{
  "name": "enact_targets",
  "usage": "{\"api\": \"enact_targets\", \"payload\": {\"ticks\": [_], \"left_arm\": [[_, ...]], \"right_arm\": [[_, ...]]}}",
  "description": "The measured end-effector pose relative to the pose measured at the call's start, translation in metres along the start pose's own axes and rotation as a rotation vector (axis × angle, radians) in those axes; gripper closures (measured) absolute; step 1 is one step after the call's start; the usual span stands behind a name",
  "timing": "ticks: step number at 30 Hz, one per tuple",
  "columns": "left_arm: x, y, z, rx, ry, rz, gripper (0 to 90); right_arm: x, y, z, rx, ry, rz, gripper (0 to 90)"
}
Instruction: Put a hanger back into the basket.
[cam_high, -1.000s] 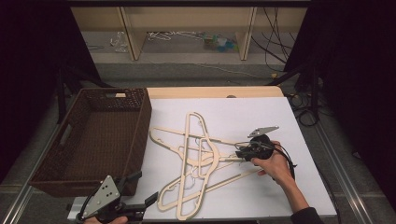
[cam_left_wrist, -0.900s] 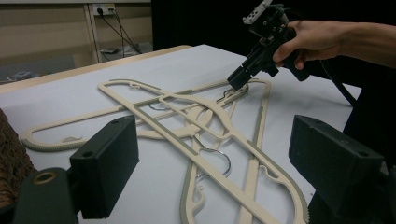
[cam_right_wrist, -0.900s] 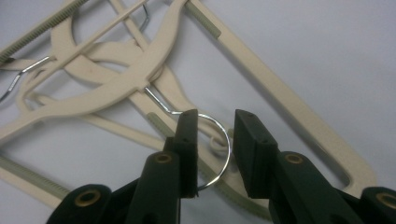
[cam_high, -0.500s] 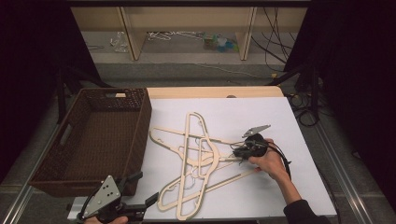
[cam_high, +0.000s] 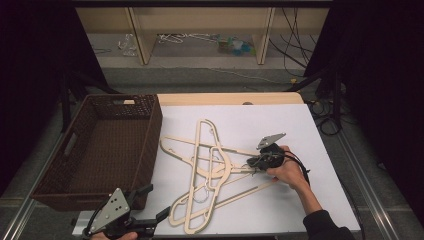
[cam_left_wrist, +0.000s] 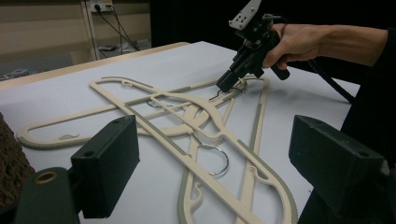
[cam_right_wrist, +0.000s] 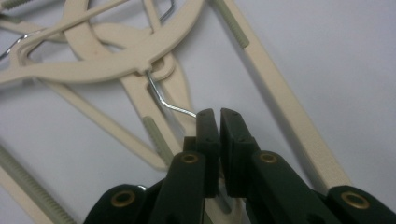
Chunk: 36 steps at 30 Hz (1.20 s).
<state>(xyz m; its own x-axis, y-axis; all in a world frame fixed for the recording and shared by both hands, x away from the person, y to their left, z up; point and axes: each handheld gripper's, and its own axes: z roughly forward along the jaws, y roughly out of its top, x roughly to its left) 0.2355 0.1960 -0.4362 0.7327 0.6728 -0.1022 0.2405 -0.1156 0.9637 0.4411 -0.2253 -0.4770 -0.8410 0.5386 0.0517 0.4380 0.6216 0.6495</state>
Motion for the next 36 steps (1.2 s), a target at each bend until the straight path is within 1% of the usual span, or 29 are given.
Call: {"api": "enact_targets", "payload": {"ticks": [1, 2, 4, 5, 6, 7, 8, 9, 10, 11, 12, 13, 14, 16, 17, 18, 22, 24, 25, 26, 27, 28, 29, 30, 32, 33, 34, 35, 36], "left_arm": [[0.000, -0.001, 0.001, -0.011, -0.007, -0.010, 16.0], [0.001, 0.000, 0.001, 0.004, -0.005, 0.019, 15.9], [-0.001, -0.001, 0.003, 0.003, -0.016, 0.020, 16.0], [-0.001, -0.001, 0.003, 0.003, -0.016, 0.020, 16.0], [-0.003, -0.001, 0.004, 0.011, -0.011, 0.002, 16.0], [-0.003, -0.001, 0.004, 0.017, -0.013, 0.005, 16.0], [-0.003, -0.001, 0.006, 0.016, -0.022, 0.025, 16.0], [-0.004, -0.001, 0.009, 0.021, -0.025, 0.017, 16.0], [-0.007, -0.001, 0.012, 0.031, -0.020, -0.001, 16.1], [-0.009, -0.001, 0.016, 0.035, -0.033, 0.000, 16.0], [-0.014, -0.002, 0.025, 0.060, -0.060, 0.027, 16.0], [-0.017, -0.002, 0.031, 0.070, -0.070, 0.032, 16.0], [-0.017, -0.002, 0.031, 0.070, -0.070, 0.032, 16.1], [-0.021, -0.003, 0.047, 0.115, -0.074, 0.051, 16.2], [-0.022, -0.003, 0.061, 0.157, -0.084, 0.079, 16.4], [-0.022, -0.003, 0.061, 0.157, -0.084, 0.079, 16.6], [-0.025, 0.000, 0.095, 0.186, -0.089, 0.101, 17.2], [-0.027, 0.002, 0.111, 0.212, -0.086, 0.111, 17.7], [-0.028, 0.004, 0.126, 0.250, -0.080, 0.134, 18.5], [-0.028, 0.004, 0.126, 0.250, -0.080, 0.134, 18.9], [-0.029, 0.004, 0.135, 0.266, -0.073, 0.146, 18.9], [-0.029, 0.004, 0.145, 0.304, -0.077, 0.141, 20.0], [-0.029, 0.004, 0.145, 0.304, -0.077, 0.141, 21.5], [-0.028, 0.005, 0.151, 0.332, -0.071, 0.175, 21.5], [-0.028, 0.005, 0.159, 0.359, -0.054, 0.203, 23.8], [-0.027, 0.005, 0.166, 0.381, -0.053, 0.194, 24.2], [-0.027, 0.005, 0.166, 0.381, -0.053, 0.194, 24.9], [-0.026, 0.005, 0.170, 0.402, -0.042, 0.200, 24.9], [-0.026, 0.005, 0.173, 0.404, -0.024, 0.216, 26.1]], "right_arm": [[0.001, 0.001, -0.001, 0.012, -0.004, -0.025, 88.1], [0.003, 0.002, -0.001, 0.015, -0.005, -0.038, 88.2], [0.005, 0.006, -0.004, 0.018, -0.021, -0.058, 88.8], [0.005, 0.006, -0.004, 0.018, -0.021, -0.058, 88.8], [0.006, 0.007, -0.005, 0.015, -0.025, -0.060, 88.9], [0.006, 0.008, -0.008, 0.027, -0.019, -0.061, 89.0], [0.006, 0.008, -0.008, 0.017, -0.028, -0.071, 89.0], [0.007, 0.009, -0.009, 0.023, -0.028, -0.067, 89.0], [0.006, 0.010, -0.009, 0.040, -0.023, -0.088, 89.0], [0.007, 0.009, -0.008, 0.040, -0.033, -0.086, 89.0], [0.008, 0.010, -0.009, 0.051, -0.028, -0.083, 89.1], [0.009, 0.009, -0.008, 0.044, -0.036, -0.078, 89.1], [0.009, 0.009, -0.008, 0.044, -0.036, -0.078, 89.1], [0.008, 0.010, -0.009, 0.037, -0.035, -0.084, 89.1], [0.009, 0.011, -0.011, 0.043, -0.036, -0.085, 89.1], [0.009, 0.011, -0.011, 0.043, -0.036, -0.085, 89.1], [0.011, 0.014, -0.013, 0.045, -0.044, -0.095, 89.1], [0.012, 0.016, -0.016, 0.055, -0.050, -0.090, 89.1], [0.014, 0.018, -0.019, 0.058, -0.052, -0.094, 89.1], [0.014, 0.018, -0.019, 0.058, -0.052, -0.094, 89.1], [0.014, 0.019, -0.019, 0.052, -0.056, -0.108, 89.1], [0.016, 0.020, -0.023, 0.068, -0.049, -0.095, 89.1], [0.016, 0.020, -0.023, 0.068, -0.049, -0.095, 89.1], [0.017, 0.021, -0.023, 0.060, -0.055, -0.099, 89.1], [0.019, 0.023, -0.025, 0.066, -0.060, -0.106, 89.1], [0.021, 0.025, -0.028, 0.081, -0.057, -0.106, 89.1], [0.021, 0.025, -0.028, 0.081, -0.057, -0.106, 89.1], [0.022, 0.026, -0.028, 0.074, -0.062, -0.109, 89.1], [0.023, 0.027, -0.029, 0.074, -0.056, -0.103, 89.1]]}}
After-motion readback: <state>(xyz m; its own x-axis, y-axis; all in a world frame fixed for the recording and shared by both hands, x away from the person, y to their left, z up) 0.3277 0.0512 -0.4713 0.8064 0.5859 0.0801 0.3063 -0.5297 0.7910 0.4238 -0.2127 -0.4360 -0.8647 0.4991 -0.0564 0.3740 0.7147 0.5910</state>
